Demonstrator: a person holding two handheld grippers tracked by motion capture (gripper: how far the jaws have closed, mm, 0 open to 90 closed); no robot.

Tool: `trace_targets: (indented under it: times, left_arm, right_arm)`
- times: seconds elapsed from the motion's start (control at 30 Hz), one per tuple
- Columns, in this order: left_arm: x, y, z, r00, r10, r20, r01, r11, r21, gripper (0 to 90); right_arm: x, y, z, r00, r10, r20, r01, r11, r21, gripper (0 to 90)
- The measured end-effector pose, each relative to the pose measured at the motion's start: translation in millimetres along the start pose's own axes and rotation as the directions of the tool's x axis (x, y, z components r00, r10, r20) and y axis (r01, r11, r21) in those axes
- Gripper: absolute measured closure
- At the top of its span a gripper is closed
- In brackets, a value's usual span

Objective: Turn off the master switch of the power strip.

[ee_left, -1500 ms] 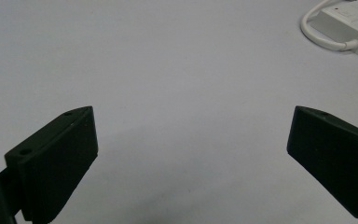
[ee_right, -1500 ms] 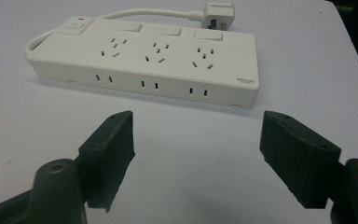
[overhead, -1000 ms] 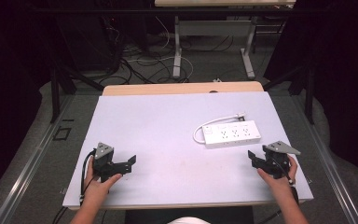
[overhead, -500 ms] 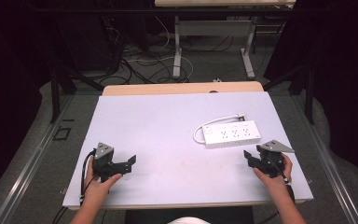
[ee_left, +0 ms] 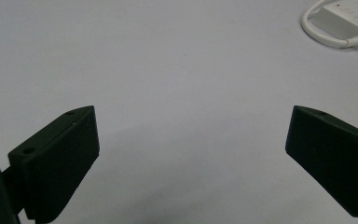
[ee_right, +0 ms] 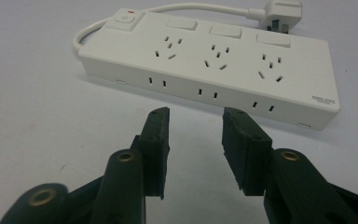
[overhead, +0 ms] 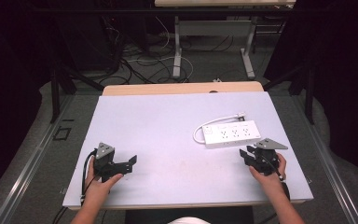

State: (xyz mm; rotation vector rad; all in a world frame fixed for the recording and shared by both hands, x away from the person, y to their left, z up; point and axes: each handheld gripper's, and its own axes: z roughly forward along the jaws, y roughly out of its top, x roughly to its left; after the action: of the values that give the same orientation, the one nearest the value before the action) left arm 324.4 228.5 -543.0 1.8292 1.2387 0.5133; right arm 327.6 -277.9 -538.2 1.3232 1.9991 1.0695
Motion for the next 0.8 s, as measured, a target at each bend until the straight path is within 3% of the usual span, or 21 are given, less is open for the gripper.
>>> trace_targets:
  times: [0.07,0.6,0.8]
  left_arm:
    - [-0.4,-0.3,0.2,1.0000,-0.003,0.001,0.003,1.0000,0.001,2.8]
    - [0.3,-0.6,1.2,1.0000,0.000,0.001,0.000,0.9999,0.011,3.0]
    - [0.4,-0.7,1.5,1.0000,0.000,-0.001,0.000,1.0000,0.006,3.1]
  right_arm:
    - [0.9,1.3,1.3,0.9998,-0.019,-0.007,0.019,1.000,0.001,67.3]
    - [8.1,23.6,11.1,0.9978,-0.043,-0.051,0.044,0.999,0.028,89.1]
    - [13.6,33.7,15.7,0.9955,-0.062,-0.072,0.065,0.998,0.027,90.0]
